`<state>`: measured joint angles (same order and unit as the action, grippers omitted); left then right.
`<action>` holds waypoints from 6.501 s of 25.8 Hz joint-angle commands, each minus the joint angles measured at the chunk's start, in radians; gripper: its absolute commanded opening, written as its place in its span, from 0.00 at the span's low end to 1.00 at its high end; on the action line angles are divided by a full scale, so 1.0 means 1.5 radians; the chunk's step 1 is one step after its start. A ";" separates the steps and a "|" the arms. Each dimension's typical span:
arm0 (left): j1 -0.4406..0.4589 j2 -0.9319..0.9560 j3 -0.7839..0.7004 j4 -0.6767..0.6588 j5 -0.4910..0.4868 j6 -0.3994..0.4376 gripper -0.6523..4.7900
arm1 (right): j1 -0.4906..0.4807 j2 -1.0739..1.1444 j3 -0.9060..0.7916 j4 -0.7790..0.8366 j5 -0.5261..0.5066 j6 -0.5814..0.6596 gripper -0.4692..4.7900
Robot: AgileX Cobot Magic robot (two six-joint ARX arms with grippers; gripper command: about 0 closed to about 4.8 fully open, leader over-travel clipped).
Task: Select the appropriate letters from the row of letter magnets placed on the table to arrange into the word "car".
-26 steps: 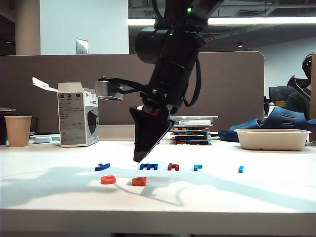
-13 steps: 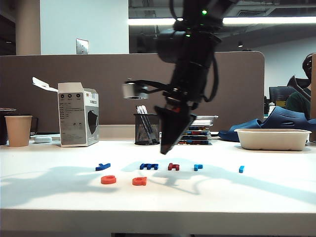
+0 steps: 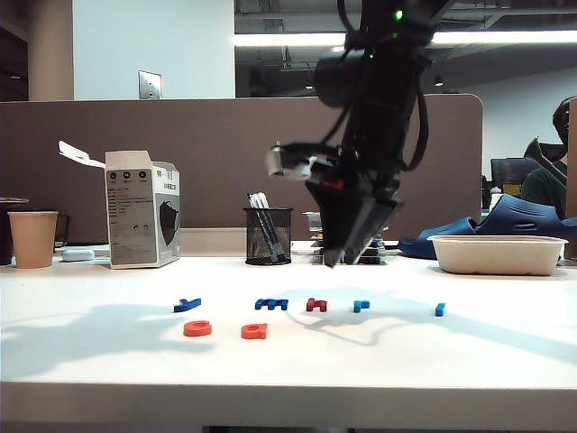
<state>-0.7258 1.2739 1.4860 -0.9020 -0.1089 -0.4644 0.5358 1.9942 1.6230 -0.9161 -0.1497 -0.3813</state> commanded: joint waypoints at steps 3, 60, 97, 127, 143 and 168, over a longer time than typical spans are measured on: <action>-0.001 -0.002 0.004 0.004 -0.002 0.003 0.11 | 0.001 -0.022 0.002 -0.002 0.048 0.202 0.47; -0.001 -0.002 0.004 0.004 -0.002 0.003 0.11 | 0.070 -0.010 -0.095 0.080 0.223 0.745 0.39; -0.001 -0.002 0.004 0.004 -0.002 0.003 0.11 | 0.071 0.014 -0.095 0.083 0.220 0.746 0.08; -0.001 -0.002 0.004 0.005 -0.002 0.003 0.11 | 0.199 -0.016 -0.095 0.048 0.253 0.800 0.08; -0.001 -0.002 0.004 0.005 -0.002 0.003 0.11 | 0.237 -0.016 -0.103 0.015 0.265 0.833 0.08; -0.001 -0.002 0.004 0.005 -0.002 0.003 0.11 | 0.234 -0.016 -0.136 0.048 0.232 0.846 0.21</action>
<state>-0.7258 1.2743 1.4860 -0.9024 -0.1093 -0.4644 0.8867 1.9751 1.4162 -0.8383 0.1993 0.8822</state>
